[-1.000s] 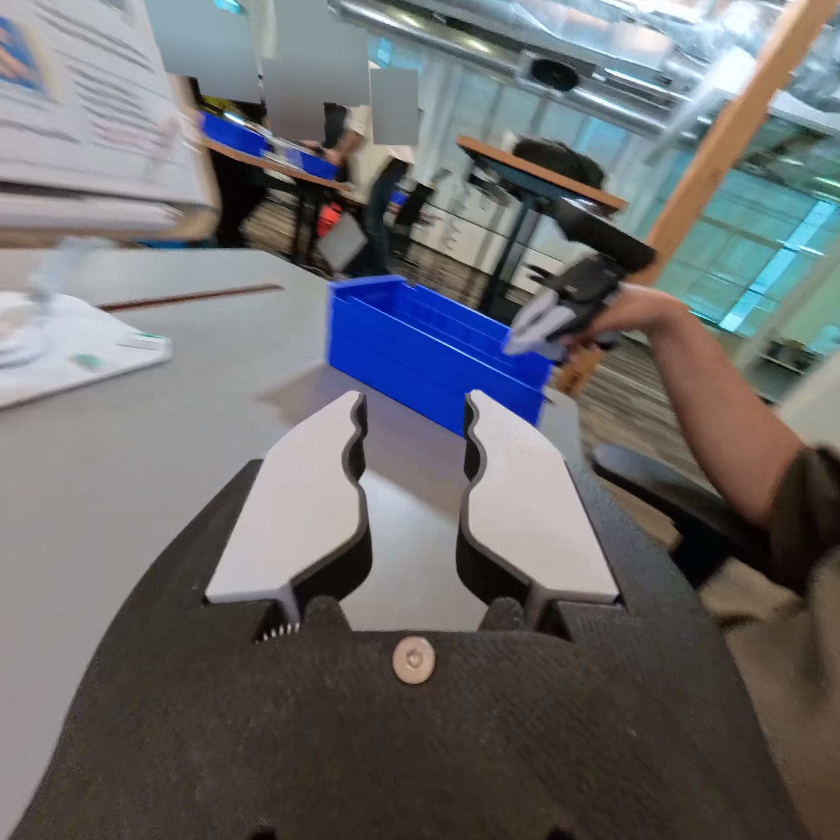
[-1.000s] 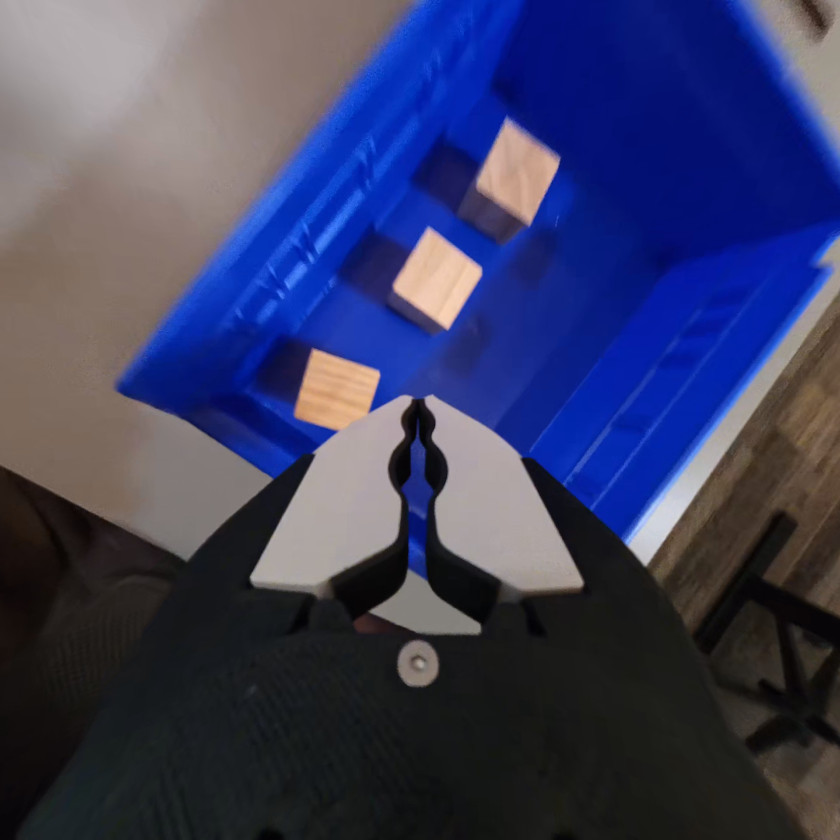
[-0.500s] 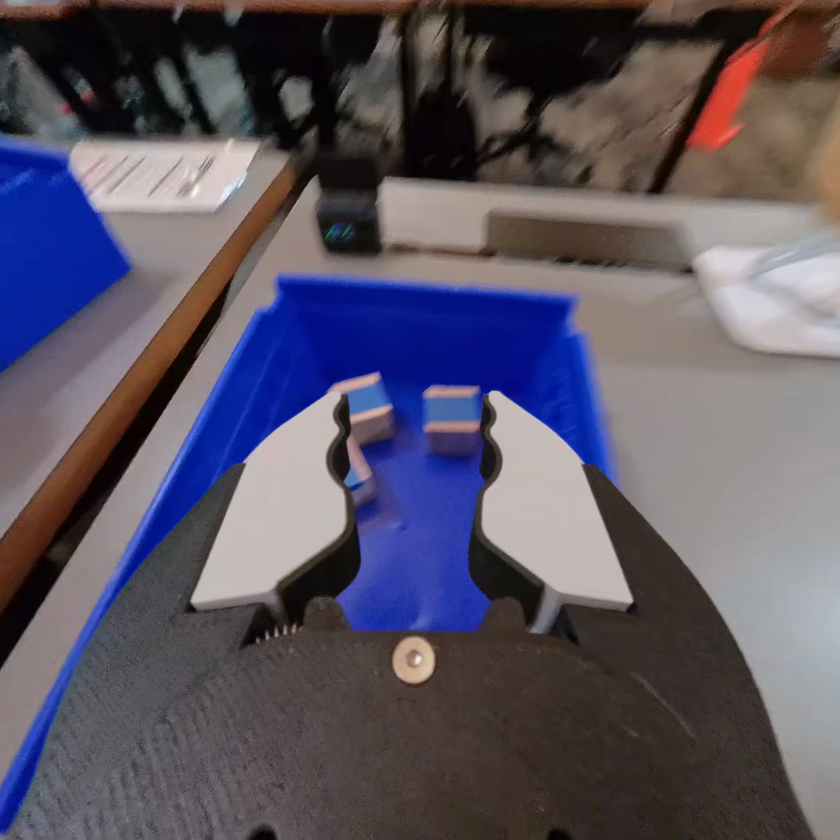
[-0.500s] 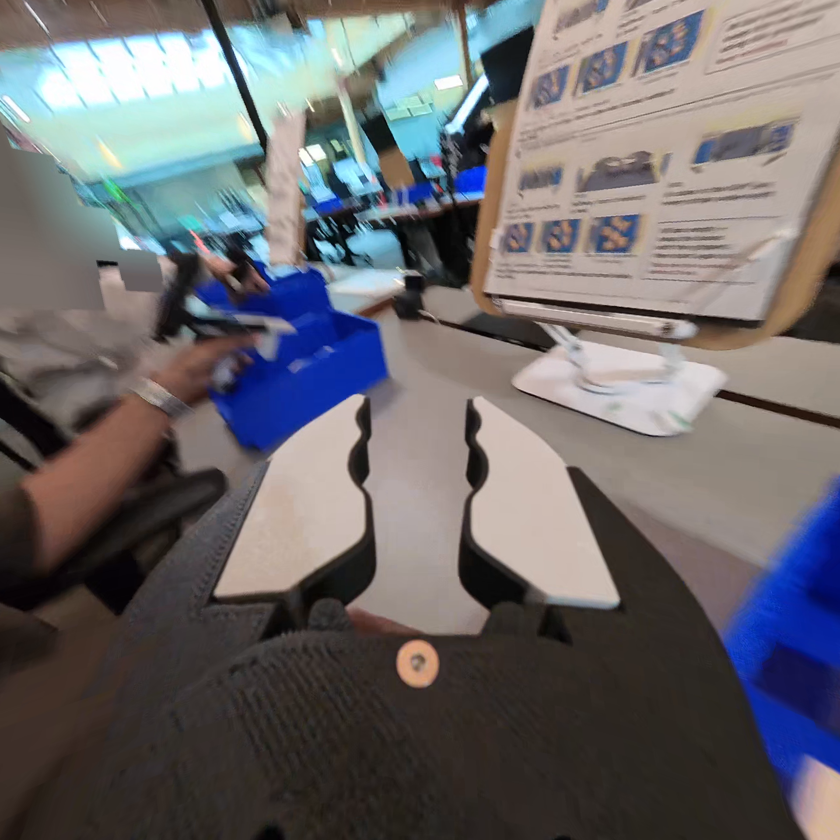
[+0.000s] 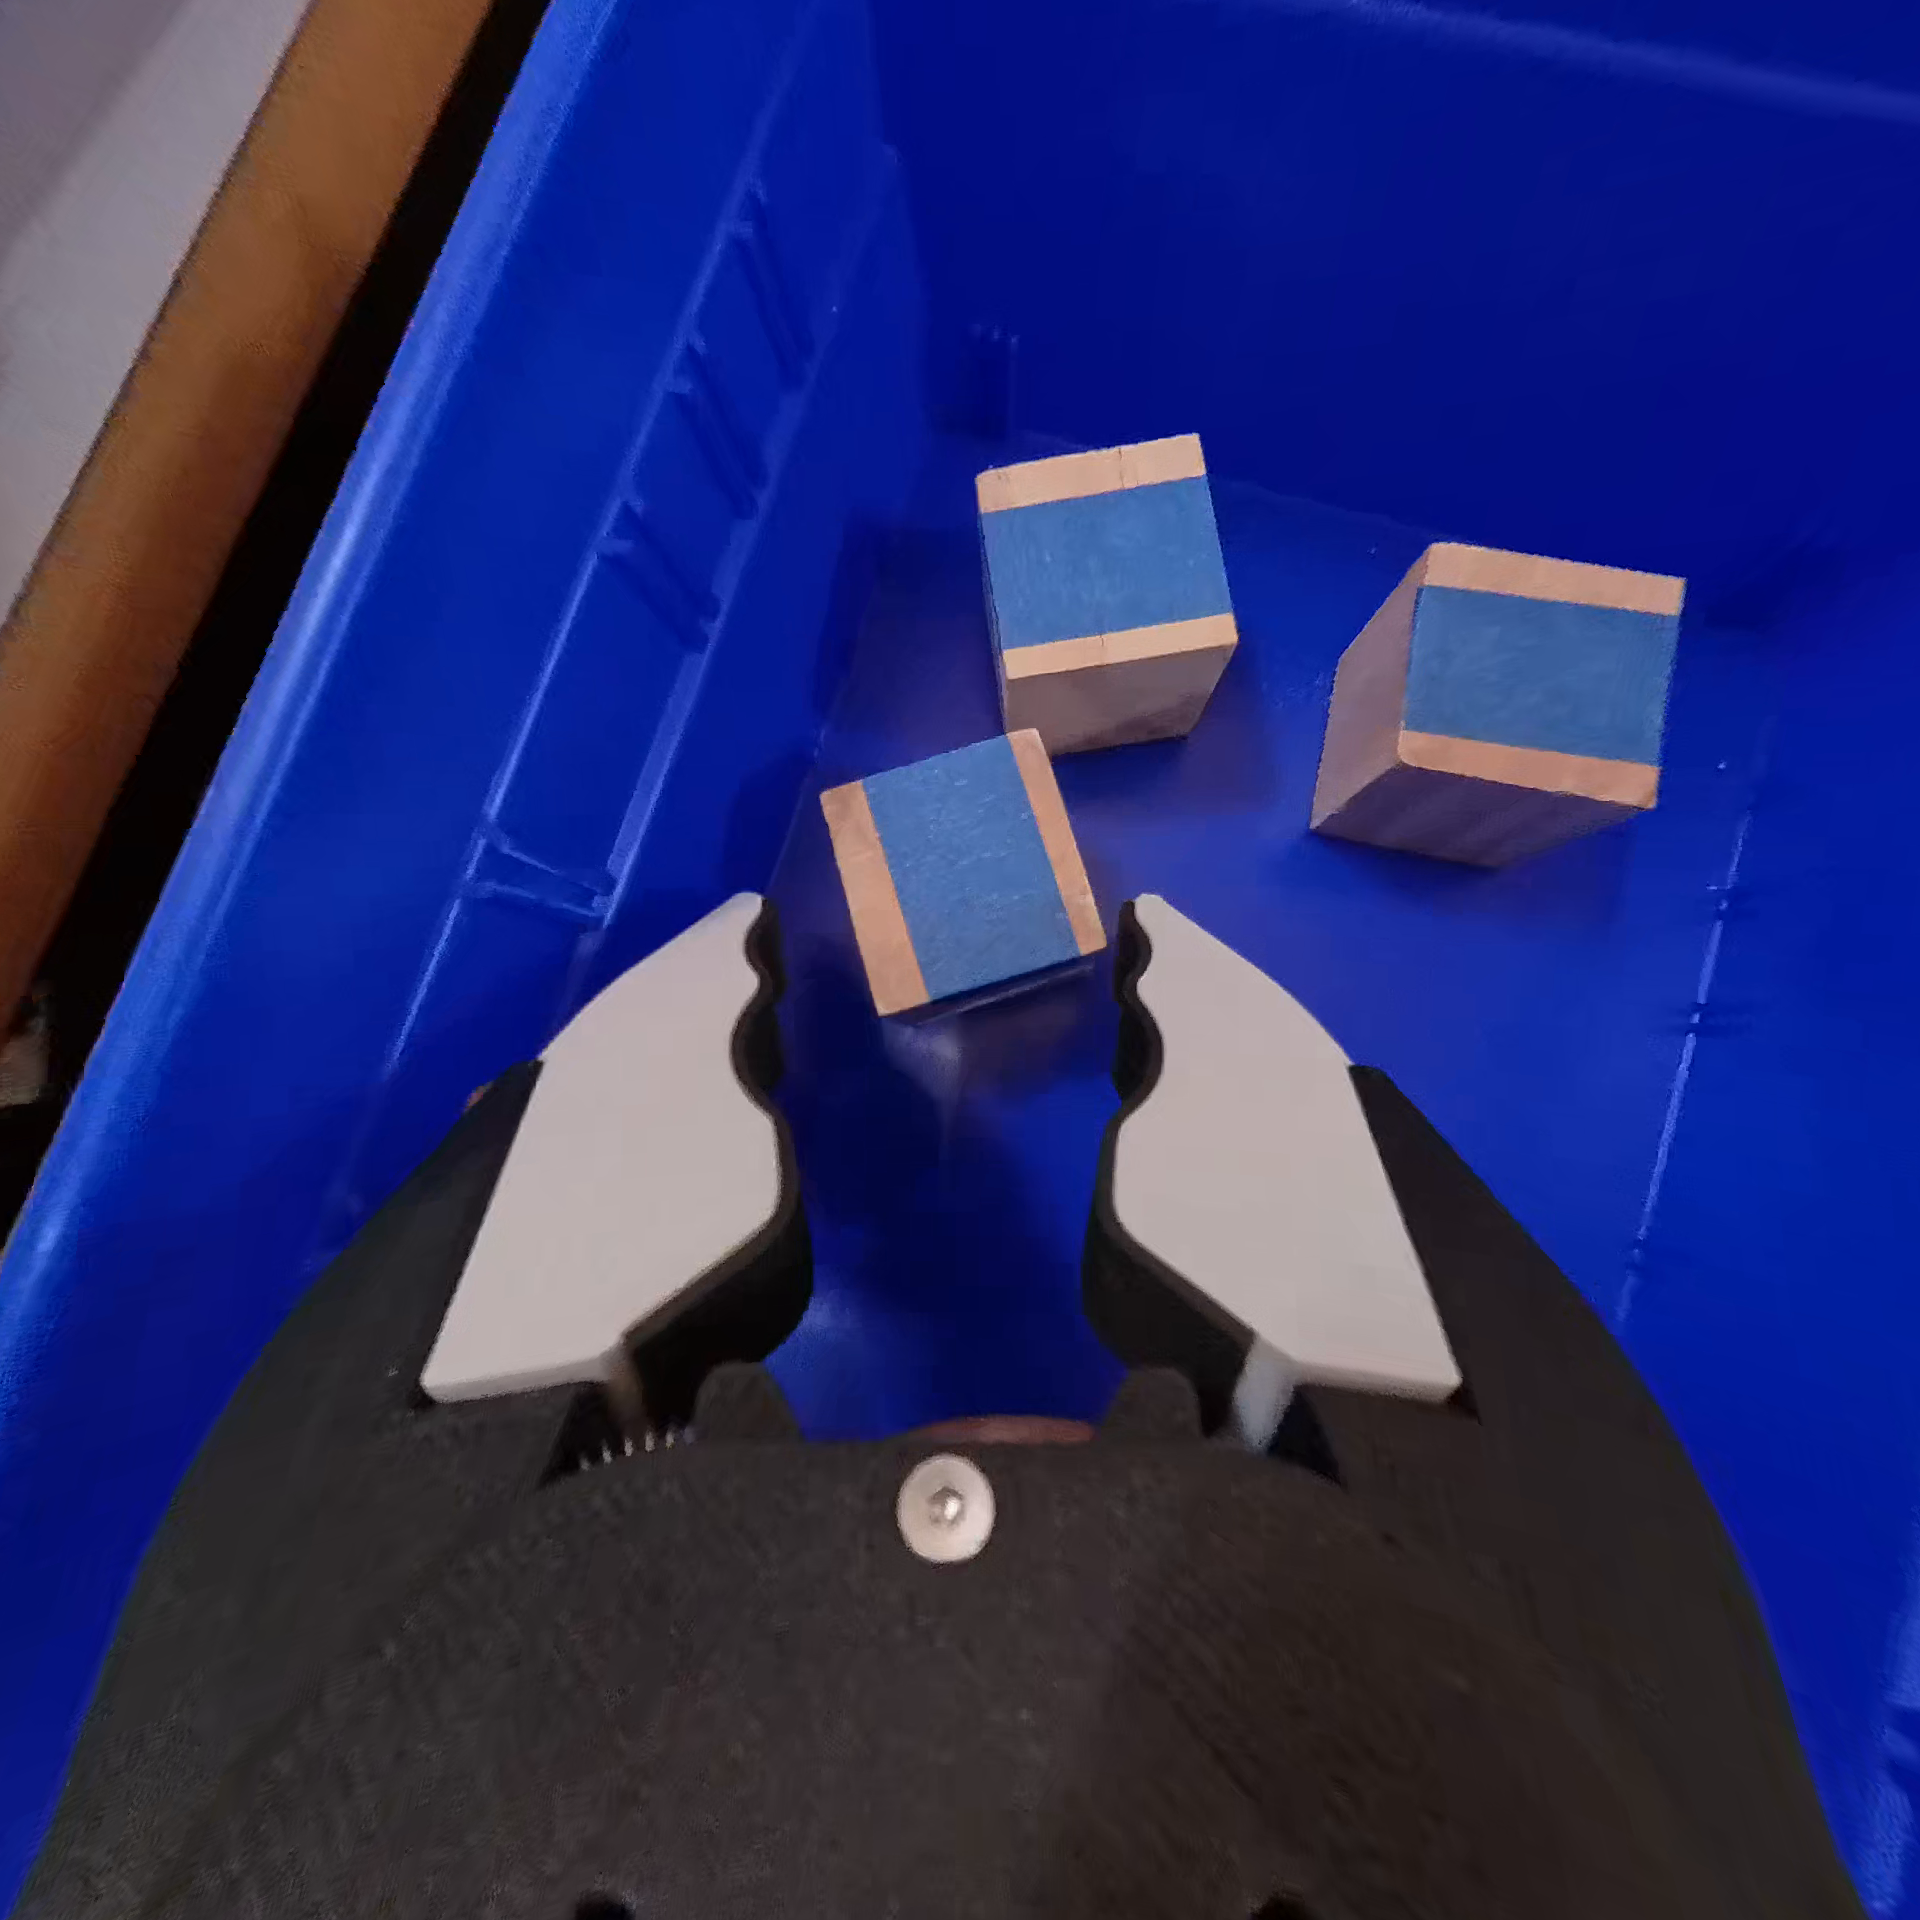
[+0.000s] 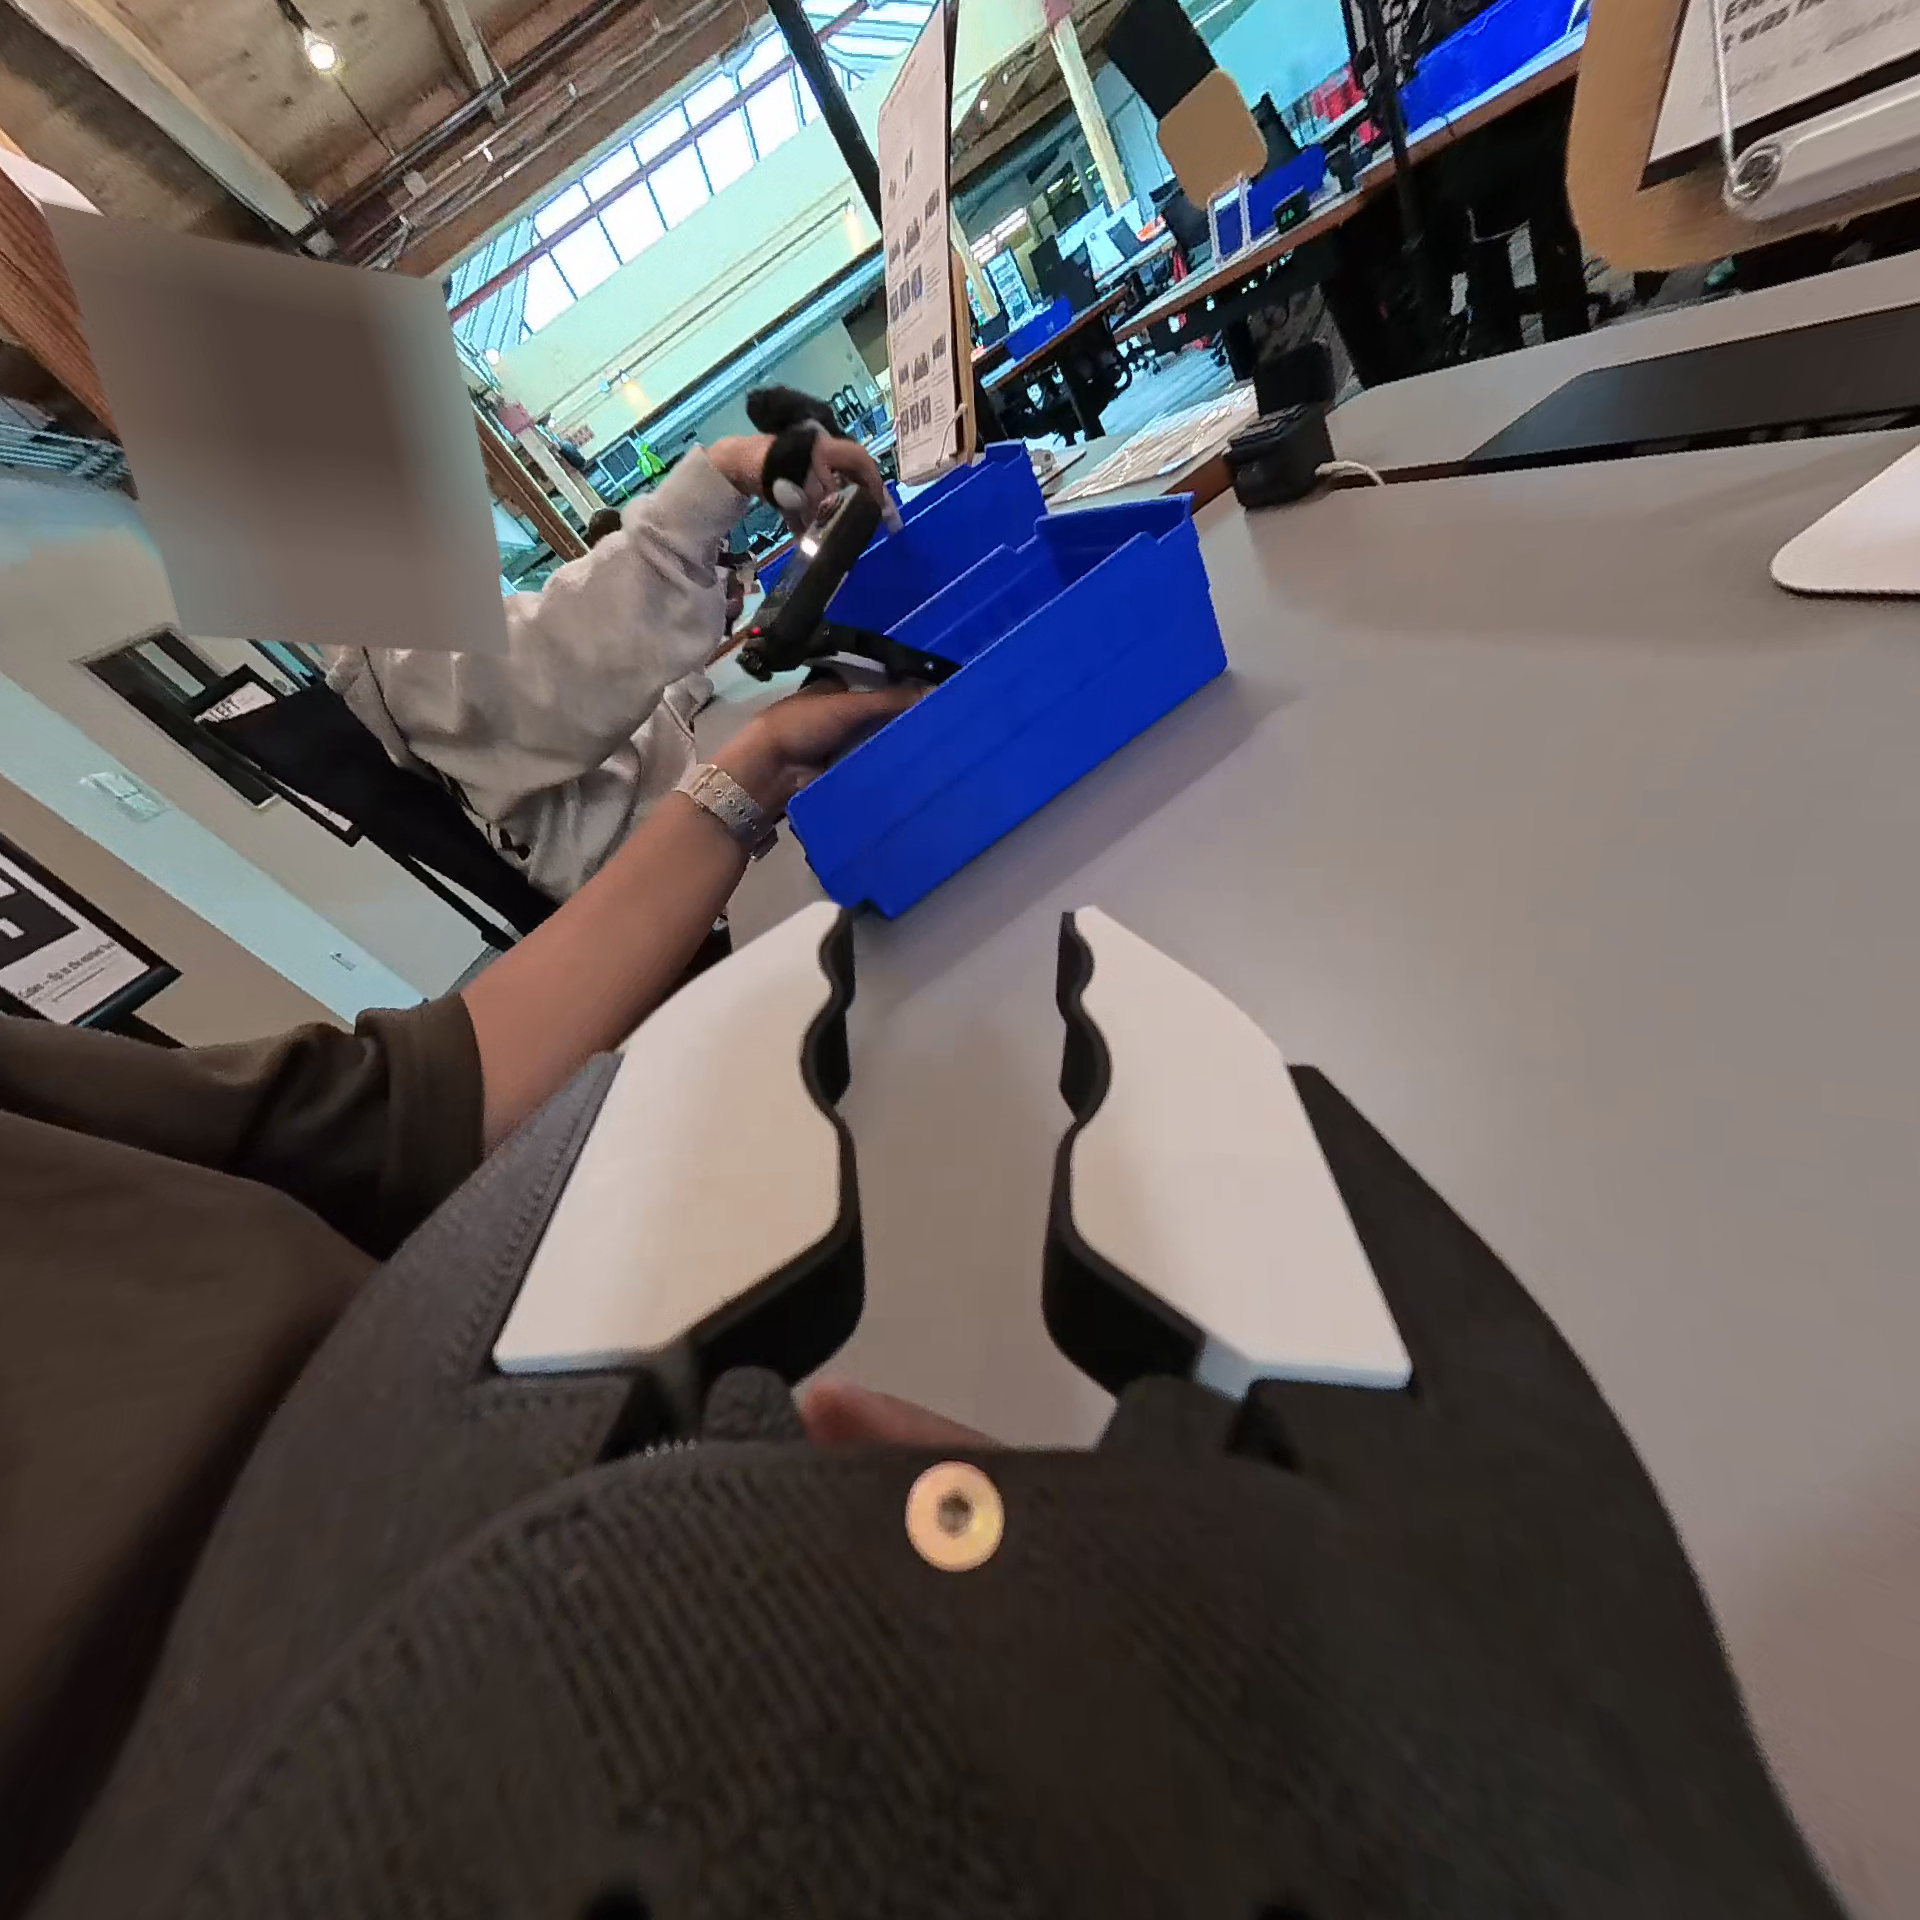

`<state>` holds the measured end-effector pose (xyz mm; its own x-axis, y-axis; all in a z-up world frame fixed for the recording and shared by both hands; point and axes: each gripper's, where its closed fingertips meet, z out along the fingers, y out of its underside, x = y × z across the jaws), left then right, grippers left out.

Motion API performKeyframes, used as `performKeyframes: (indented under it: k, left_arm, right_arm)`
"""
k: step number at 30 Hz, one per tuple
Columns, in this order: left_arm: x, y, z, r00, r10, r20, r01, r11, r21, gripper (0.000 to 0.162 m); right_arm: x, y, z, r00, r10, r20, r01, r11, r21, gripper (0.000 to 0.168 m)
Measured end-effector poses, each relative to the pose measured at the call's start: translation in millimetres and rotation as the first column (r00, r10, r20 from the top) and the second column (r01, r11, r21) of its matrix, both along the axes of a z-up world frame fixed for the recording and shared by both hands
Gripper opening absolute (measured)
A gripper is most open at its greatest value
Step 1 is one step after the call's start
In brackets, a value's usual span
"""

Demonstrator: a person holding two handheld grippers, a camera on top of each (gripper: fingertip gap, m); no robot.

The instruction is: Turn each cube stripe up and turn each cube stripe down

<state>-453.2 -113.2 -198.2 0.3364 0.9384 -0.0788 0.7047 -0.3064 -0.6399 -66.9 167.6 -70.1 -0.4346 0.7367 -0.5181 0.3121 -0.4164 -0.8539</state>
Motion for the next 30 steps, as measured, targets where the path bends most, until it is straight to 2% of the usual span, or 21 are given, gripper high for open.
performKeyframes:
  k: [4, 8, 12, 14, 17, 22, 24, 26, 28, 30]
  left_arm:
    - [-7, 0, 0, 0.998, 0.001, -0.057, -0.004, 0.998, -0.057, 0.062]
    - [-9, 3, -3, 0.998, -0.009, -0.057, 0.005, 0.998, -0.065, 0.053]
    - [-8, 1, 1, 0.998, -0.014, -0.060, 0.010, 0.999, -0.053, 0.051]
    - [-9, 0, 15, 0.994, -0.007, -0.109, 0.004, 1.000, -0.030, 0.050]
    - [-8, 2, 56, 0.976, 0.005, -0.219, 0.010, 0.998, 0.066, 0.049]
    - [17, 41, 124, 0.937, -0.116, -0.329, 0.201, 0.951, 0.236, 0.048]
    - [36, 68, 155, 0.901, -0.192, -0.388, 0.320, 0.899, 0.300, 0.049]
    - [64, 100, 185, 0.851, -0.271, -0.450, 0.455, 0.809, 0.372, 0.048]
    - [101, 135, 214, 0.775, -0.364, -0.517, 0.606, 0.660, 0.444, 0.049]
    - [144, 169, 233, 0.695, -0.451, -0.560, 0.719, 0.471, 0.511, 0.048]
  right_arm:
    - [1, 0, -3, 1.000, -0.003, 0.003, 0.003, 1.000, -0.008, 0.037]
    - [2, 0, -2, 1.000, -0.002, 0.004, 0.002, 0.999, -0.050, 0.036]
    - [3, 0, -4, 1.000, -0.005, 0.004, 0.006, 0.999, -0.041, 0.035]
    - [2, -1, -6, 1.000, -0.004, 0.006, 0.005, 1.000, -0.024, 0.034]
    - [2, -3, -9, 1.000, 0.002, 0.012, -0.002, 1.000, -0.013, 0.034]
    - [1, -2, -14, 1.000, 0.000, 0.018, 0.000, 1.000, -0.002, 0.032]
    - [1, 2, -13, 1.000, -0.013, 0.009, 0.013, 1.000, -0.003, 0.030]
    - [2, 7, -9, 1.000, -0.027, -0.008, 0.027, 0.999, -0.024, 0.028]
    - [3, 12, -4, 0.999, -0.035, -0.027, 0.033, 0.997, -0.067, 0.029]
    - [2, 19, -1, 0.998, -0.056, -0.023, 0.053, 0.992, -0.117, 0.043]
